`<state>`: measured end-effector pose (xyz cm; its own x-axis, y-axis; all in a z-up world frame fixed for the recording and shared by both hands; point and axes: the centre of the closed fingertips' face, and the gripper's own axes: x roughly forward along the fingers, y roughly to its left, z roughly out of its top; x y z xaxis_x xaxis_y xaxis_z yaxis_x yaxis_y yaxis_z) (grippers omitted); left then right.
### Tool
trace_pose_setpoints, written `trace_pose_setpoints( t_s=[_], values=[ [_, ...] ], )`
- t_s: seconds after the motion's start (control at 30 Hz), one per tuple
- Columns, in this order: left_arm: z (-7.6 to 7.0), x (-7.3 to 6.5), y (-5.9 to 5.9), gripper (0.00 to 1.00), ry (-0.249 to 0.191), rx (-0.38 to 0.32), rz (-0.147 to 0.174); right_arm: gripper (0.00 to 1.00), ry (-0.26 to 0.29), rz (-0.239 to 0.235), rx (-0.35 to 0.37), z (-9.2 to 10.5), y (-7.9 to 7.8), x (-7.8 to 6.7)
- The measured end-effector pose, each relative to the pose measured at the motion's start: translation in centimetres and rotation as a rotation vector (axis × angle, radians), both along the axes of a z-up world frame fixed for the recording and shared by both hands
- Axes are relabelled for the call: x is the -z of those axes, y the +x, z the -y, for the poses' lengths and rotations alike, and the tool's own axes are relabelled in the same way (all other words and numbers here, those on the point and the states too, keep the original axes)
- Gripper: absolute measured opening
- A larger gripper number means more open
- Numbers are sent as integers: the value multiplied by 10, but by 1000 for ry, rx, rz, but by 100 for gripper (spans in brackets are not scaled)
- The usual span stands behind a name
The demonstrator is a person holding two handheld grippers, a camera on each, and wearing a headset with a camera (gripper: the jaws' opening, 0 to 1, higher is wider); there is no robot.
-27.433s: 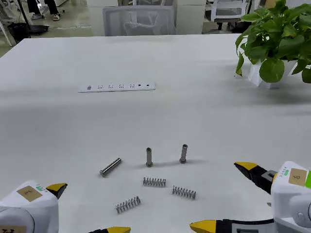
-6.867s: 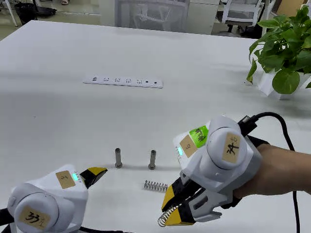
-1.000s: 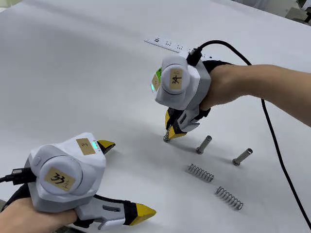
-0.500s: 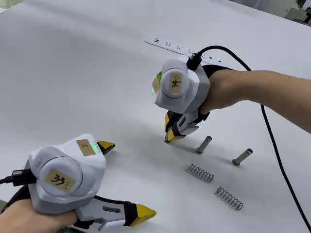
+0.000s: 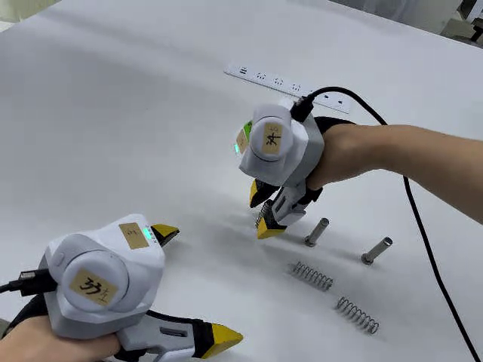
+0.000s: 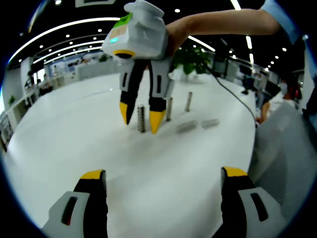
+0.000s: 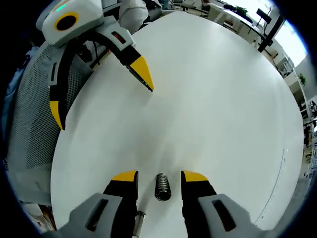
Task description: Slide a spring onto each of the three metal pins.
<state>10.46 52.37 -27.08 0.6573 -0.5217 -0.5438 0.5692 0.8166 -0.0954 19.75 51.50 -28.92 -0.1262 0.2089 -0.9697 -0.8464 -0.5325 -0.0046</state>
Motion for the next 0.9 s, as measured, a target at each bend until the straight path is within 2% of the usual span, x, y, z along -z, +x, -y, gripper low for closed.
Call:
trace_pose_setpoints(
  t_s=[0.1, 0.2, 0.43, 0.7, 0.83, 0.9],
  values=[
    [0, -1, 0, 97, 0, -1, 3, 55, 25, -6, 30, -1, 2, 0],
    [-1, -2, 1, 97, 3, 1, 5, 76, 51, -12, 55, -2, 3, -1],
    [-3, -4, 1, 97, 9, 1, 9, 99, 101, 18, 122, -2, 12, -4],
    [-5, -10, 4, 97, 22, 2, 19, 99, 157, 9, 190, 1, 14, -12],
    [-6, -14, 6, 97, 27, 1, 28, 99, 222, -36, 265, 1, 11, -17],
    [-6, -16, 7, 97, 29, 2, 31, 99, 246, -43, 280, 3, 11, -20]
  ],
)
